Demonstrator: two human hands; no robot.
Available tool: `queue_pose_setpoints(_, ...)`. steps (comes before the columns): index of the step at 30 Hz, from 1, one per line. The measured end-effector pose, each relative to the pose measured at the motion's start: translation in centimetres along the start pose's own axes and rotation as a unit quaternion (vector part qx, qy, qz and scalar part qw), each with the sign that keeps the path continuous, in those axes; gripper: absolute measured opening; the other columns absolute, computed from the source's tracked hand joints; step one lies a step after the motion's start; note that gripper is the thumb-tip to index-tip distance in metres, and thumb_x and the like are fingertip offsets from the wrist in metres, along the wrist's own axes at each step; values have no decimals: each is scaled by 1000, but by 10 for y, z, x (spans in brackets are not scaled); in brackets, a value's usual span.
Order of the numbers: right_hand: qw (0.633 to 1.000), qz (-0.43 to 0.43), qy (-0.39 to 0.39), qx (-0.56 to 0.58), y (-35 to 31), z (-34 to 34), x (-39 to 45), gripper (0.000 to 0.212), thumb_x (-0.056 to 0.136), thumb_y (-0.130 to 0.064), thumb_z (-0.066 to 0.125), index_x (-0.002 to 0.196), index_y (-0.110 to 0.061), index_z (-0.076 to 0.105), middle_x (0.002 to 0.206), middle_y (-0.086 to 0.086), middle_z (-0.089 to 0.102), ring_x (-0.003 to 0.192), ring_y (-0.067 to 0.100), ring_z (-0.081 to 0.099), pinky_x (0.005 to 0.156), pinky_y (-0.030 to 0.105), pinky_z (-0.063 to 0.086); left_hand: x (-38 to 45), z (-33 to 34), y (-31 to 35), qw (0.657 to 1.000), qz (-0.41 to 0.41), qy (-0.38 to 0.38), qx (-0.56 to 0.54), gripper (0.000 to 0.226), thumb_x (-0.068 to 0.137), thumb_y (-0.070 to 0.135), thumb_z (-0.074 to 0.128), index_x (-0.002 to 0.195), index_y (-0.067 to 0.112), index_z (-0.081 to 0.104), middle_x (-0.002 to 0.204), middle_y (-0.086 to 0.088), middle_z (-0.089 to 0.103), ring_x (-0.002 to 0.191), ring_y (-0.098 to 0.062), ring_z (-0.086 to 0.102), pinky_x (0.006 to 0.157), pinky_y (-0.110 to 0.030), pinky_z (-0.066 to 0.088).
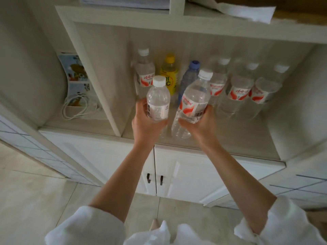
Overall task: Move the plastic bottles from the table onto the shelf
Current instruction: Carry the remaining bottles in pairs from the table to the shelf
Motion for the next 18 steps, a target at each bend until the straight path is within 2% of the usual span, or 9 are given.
queue_pose_setpoints(3, 1000, -7, -1, -8, 6, 6, -1, 75, 56, -12, 90, 114, -17, 43, 97, -20, 57, 84, -11, 57, 66, -1, 43, 3, 1, -8, 1000, -1, -8, -23, 80, 55, 25, 91, 123, 28, 48, 96, 28, 58, 90, 8, 60, 75, -22, 53)
queue_pose_setpoints(8, 999, -29, -11, -15, 9, 13, -2, 79, 58, -16, 90, 117, -22, 38, 108, -14, 56, 93, -17, 56, 72, -1, 42, 3, 6, -14, 999, 2, -36, -38, 75, 54, 30, 90, 115, 36, 47, 93, 42, 58, 88, 23, 55, 72, -17, 50)
queue_pose_setpoints(10, 998, -42, -26, -27, 7, 16, -1, 78, 59, -18, 90, 116, -22, 36, 112, -8, 57, 97, -9, 58, 74, -1, 42, 1, 7, -15, 998, -1, -49, -46, 77, 54, 30, 90, 118, 36, 47, 99, 47, 55, 93, 22, 55, 77, -20, 52)
queue_pose_setpoints(12, 997, -53, -35, -38, 7, 18, -2, 82, 58, -22, 90, 119, -19, 37, 119, 1, 58, 104, 6, 60, 79, 6, 45, 0, 6, -18, 997, -7, -55, -57, 77, 55, 31, 88, 120, 36, 47, 102, 44, 57, 97, 16, 58, 83, -24, 54)
queue_pose_setpoints(14, 995, -63, -43, -59, 6, 20, -5, 88, 57, -29, 91, 123, -18, 35, 123, 2, 57, 107, 12, 59, 82, 13, 47, -2, 6, -22, 995, -11, -65, -69, 76, 56, 30, 87, 121, 36, 47, 106, 36, 60, 100, 9, 61, 85, -28, 56)
queue_pose_setpoints(18, 995, -72, -46, -55, 5, 21, -10, 86, 57, -35, 90, 122, -24, 34, 116, -12, 54, 101, 4, 57, 74, 0, 43, -7, 9, -26, 995, 8, -71, -75, 78, 63, 26, 86, 128, 33, 44, 113, 32, 60, 105, 6, 60, 86, -28, 55)
Point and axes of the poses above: each hand's wrist, its own x-axis towards the middle knuckle, its own z-axis out of the palm, y = z × x, the point moved 5 cm from there along x, towards the middle knuckle
